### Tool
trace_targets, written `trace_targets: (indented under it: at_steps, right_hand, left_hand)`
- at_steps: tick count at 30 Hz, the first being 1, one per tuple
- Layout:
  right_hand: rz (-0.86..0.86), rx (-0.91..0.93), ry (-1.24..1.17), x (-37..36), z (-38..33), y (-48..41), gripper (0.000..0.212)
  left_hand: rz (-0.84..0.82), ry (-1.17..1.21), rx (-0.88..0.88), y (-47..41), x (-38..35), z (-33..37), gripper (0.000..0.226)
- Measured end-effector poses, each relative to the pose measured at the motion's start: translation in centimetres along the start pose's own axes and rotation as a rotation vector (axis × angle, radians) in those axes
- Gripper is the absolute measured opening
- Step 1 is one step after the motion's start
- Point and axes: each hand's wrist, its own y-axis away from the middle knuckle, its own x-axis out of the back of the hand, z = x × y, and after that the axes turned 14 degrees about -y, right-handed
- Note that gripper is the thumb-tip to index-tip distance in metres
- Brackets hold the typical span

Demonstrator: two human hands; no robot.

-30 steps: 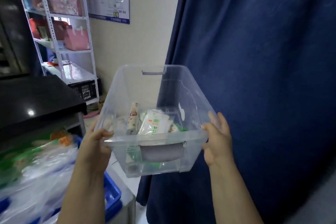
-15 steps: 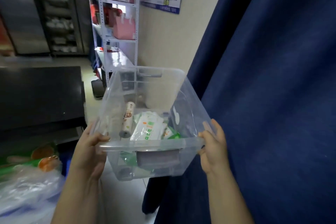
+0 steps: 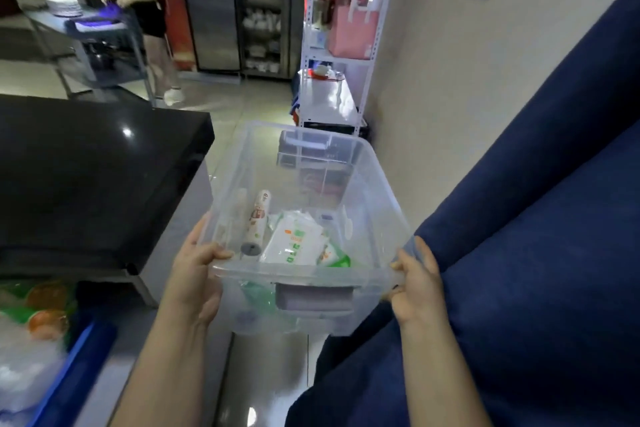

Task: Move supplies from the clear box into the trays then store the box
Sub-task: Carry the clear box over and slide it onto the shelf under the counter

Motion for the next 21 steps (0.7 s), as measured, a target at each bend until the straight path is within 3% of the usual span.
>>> trace_targets:
  at_steps: [6,8,15,21]
  right_hand:
    - [-0.064,-0.010,0.103,-5.4,0.4,-12.0,0.041]
    - [-0.014,-0.006,0.117,-7.8,0.8,-16.6,0.044]
    - [-0.071,-0.002,0.170,-19.6,1.3,-32.3,0.038]
    - [-0.085,-0.014,0.155,-26.6,3.3,-43.6,0.061]
  left_hand:
    - [0.074,0.086,0.072,-12.1,-2.8,-2.4,0.067]
    - [0.103,0.158,0.096,-17.4,-3.8,-2.9,0.064]
    - [0.085,0.199,0.087,-37.5,-6.8,-0.3,0.063]
    - [0.080,0.176,0.029,-49.9,-8.2,0.8,0.073]
